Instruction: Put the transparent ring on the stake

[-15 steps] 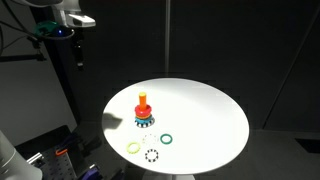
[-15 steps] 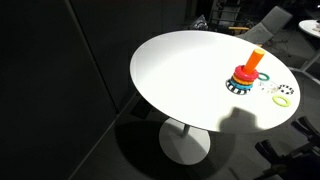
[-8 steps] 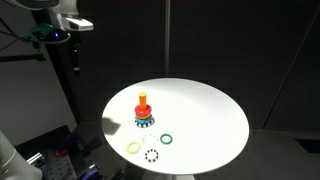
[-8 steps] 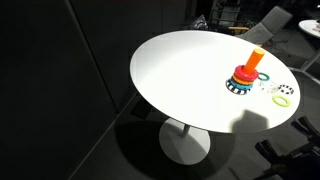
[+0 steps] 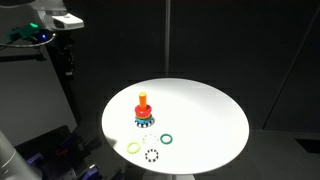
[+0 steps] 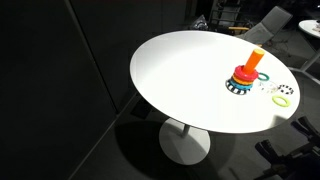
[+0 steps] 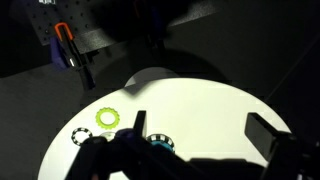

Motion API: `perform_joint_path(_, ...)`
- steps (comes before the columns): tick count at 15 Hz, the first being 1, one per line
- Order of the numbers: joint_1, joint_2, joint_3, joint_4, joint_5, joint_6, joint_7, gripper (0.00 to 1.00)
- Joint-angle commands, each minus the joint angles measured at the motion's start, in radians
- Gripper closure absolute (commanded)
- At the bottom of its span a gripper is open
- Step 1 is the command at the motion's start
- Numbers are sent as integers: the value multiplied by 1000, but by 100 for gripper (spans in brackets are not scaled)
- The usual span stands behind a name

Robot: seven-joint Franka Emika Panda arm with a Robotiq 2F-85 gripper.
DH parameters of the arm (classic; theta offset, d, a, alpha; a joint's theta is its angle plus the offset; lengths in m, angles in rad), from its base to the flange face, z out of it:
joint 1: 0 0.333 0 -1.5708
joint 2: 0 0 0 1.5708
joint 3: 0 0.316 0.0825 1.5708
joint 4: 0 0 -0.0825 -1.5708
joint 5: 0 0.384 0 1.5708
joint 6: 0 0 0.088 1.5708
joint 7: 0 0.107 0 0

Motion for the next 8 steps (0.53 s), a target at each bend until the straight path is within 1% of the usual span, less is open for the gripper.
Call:
perform_joint_path(1,-56,-14,-42,2,-58,0,-77,0)
perform_joint_path(8,-133,46,-136,2,-132,61,-202,0)
